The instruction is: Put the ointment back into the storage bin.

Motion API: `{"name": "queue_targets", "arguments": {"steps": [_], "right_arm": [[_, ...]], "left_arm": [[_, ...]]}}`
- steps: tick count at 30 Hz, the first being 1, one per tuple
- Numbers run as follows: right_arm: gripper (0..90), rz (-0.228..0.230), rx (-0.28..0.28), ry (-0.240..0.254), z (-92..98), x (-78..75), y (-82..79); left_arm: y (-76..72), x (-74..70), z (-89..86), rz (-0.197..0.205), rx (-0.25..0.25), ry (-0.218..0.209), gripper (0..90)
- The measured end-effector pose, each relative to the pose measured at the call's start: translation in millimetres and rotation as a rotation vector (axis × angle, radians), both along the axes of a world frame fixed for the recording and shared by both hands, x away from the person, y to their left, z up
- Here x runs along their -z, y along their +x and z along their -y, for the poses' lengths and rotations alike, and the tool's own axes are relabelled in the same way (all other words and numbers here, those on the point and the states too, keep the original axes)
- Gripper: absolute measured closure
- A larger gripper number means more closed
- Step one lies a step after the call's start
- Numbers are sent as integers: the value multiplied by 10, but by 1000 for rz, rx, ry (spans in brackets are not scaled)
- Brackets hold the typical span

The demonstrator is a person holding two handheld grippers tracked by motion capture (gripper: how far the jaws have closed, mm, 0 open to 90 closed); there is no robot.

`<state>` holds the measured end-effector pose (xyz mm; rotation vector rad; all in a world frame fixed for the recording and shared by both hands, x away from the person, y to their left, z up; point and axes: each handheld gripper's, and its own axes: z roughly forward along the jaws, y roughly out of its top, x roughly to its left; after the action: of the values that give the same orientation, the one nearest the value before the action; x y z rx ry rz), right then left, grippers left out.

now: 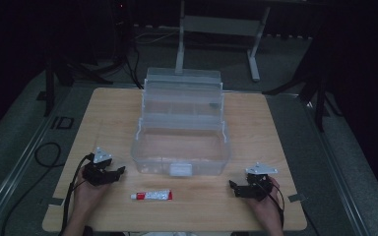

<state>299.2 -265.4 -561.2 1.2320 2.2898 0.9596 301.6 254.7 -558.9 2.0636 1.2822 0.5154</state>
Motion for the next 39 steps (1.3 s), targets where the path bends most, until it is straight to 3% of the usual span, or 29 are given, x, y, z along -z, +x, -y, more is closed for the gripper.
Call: {"name": "queue_targets", "arguments": {"steps": [2,12,14,25,37,39], "right_arm": [[110,0,0,0,0,0,0],[111,1,6,-1,-3,1,-6],[111,1,6,-1,-3,0,-6],[111,2,6,-1,-3,1,-6],[111,1,5,-2,-2,1,-6],[111,3,5,-2,-2,1,-6]], "left_arm": [[-15,-18,-8,-1,2,-24,372],[-59,-249,22,34,50,-25,386],[-67,-313,30,44,71,0,386],[-145,-597,111,66,153,26,394],[-214,-752,257,47,273,100,396],[-220,-774,282,58,294,119,396]]}}
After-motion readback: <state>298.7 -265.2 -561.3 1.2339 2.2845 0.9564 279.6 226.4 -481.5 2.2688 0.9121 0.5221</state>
